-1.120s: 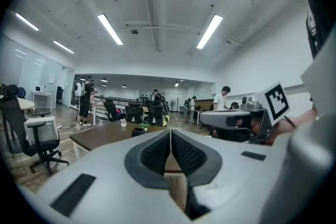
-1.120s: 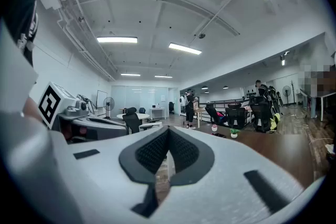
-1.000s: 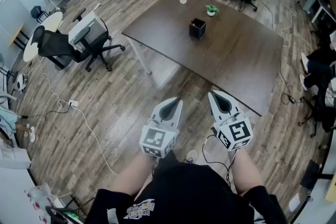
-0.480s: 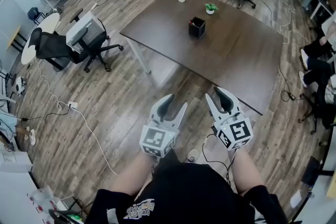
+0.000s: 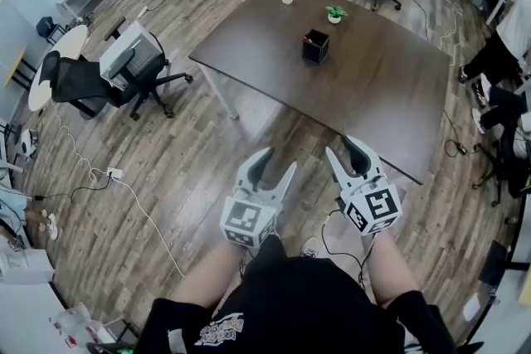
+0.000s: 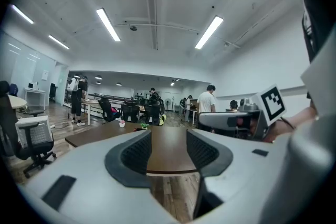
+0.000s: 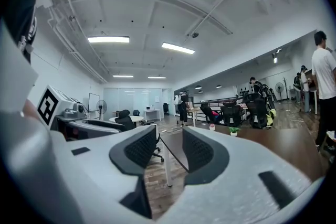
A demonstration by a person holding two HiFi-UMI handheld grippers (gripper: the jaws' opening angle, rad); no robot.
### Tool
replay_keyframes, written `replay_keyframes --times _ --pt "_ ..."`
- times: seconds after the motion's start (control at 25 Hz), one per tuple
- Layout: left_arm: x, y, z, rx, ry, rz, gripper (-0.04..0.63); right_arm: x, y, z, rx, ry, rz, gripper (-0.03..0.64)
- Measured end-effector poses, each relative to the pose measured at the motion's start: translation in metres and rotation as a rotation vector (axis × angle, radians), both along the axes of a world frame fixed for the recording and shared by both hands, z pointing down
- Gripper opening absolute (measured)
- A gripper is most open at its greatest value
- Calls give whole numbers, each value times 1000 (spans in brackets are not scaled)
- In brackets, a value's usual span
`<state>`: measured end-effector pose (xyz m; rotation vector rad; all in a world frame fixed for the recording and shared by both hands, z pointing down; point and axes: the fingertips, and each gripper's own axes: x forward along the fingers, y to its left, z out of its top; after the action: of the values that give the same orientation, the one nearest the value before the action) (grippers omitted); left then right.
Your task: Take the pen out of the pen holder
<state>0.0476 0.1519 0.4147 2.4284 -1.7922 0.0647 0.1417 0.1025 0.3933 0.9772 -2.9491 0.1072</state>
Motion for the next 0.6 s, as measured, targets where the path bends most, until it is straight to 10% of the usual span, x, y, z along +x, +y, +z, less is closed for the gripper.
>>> replay_keyframes --times 0.6 --pt "-85 -42 -2 -5 30 75 187 -82 -39 5 -4 34 79 163"
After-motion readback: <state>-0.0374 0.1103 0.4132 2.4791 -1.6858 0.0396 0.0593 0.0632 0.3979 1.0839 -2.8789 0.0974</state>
